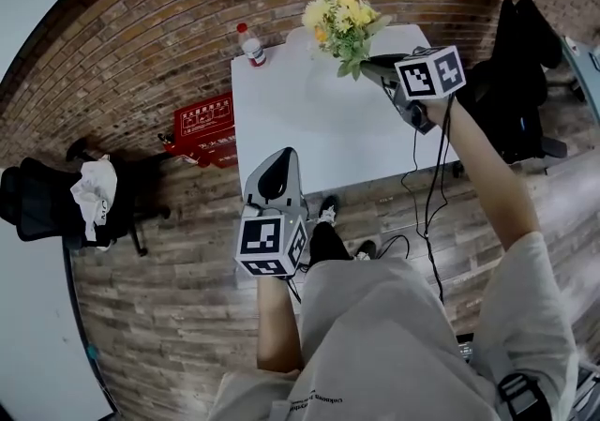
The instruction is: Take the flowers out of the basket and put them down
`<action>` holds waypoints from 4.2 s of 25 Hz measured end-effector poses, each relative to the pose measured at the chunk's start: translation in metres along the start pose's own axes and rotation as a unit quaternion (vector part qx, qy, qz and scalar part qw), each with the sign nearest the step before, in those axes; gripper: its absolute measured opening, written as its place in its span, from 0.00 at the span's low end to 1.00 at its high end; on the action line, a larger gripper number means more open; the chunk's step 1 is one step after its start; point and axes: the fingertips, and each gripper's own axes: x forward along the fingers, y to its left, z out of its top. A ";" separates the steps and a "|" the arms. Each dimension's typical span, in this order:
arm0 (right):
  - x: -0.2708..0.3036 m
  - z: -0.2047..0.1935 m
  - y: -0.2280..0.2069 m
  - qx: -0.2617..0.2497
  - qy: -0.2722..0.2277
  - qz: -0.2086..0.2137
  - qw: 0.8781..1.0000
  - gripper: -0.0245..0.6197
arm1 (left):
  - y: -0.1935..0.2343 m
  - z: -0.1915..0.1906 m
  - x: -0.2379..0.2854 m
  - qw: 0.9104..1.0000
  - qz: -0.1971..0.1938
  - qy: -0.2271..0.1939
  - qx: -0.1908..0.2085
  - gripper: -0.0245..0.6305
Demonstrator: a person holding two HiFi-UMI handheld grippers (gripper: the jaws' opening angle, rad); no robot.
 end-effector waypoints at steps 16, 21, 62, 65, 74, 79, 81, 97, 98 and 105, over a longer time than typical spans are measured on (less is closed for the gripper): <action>0.027 -0.019 0.042 0.087 -0.041 -0.031 0.995 0.14 | 0.055 0.012 0.041 0.999 -0.016 -0.006 0.047 0.08; 0.045 -0.017 0.053 0.114 -0.055 -0.055 0.990 0.14 | 0.071 -0.002 0.051 0.996 -0.051 0.014 0.065 0.08; 0.194 -0.072 0.197 0.186 -0.064 -0.208 0.958 0.14 | 0.225 -0.107 0.040 0.979 -0.165 0.105 0.057 0.08; 0.214 -0.077 0.196 0.187 -0.053 -0.203 0.960 0.14 | 0.236 -0.113 0.041 0.981 -0.153 0.108 0.044 0.08; 0.270 -0.104 0.177 0.191 -0.022 -0.210 0.959 0.14 | 0.271 -0.136 0.057 0.982 -0.134 0.127 0.046 0.08; 0.290 -0.121 0.166 0.177 -0.012 -0.234 0.956 0.14 | 0.282 -0.147 0.076 0.977 -0.147 0.141 0.069 0.08; 0.298 -0.129 0.166 0.196 -0.021 -0.246 0.949 0.14 | 0.289 -0.152 0.077 0.974 -0.150 0.151 0.071 0.08; 0.342 -0.191 0.103 0.242 0.025 -0.342 0.908 0.14 | 0.326 -0.147 0.107 0.966 -0.187 0.156 0.084 0.08; 0.344 -0.193 0.100 0.237 0.027 -0.347 0.907 0.14 | 0.327 -0.148 0.108 0.966 -0.190 0.156 0.083 0.08; 0.349 -0.212 0.098 0.235 0.049 -0.385 0.891 0.15 | 0.342 -0.150 0.110 0.960 -0.208 0.157 0.102 0.08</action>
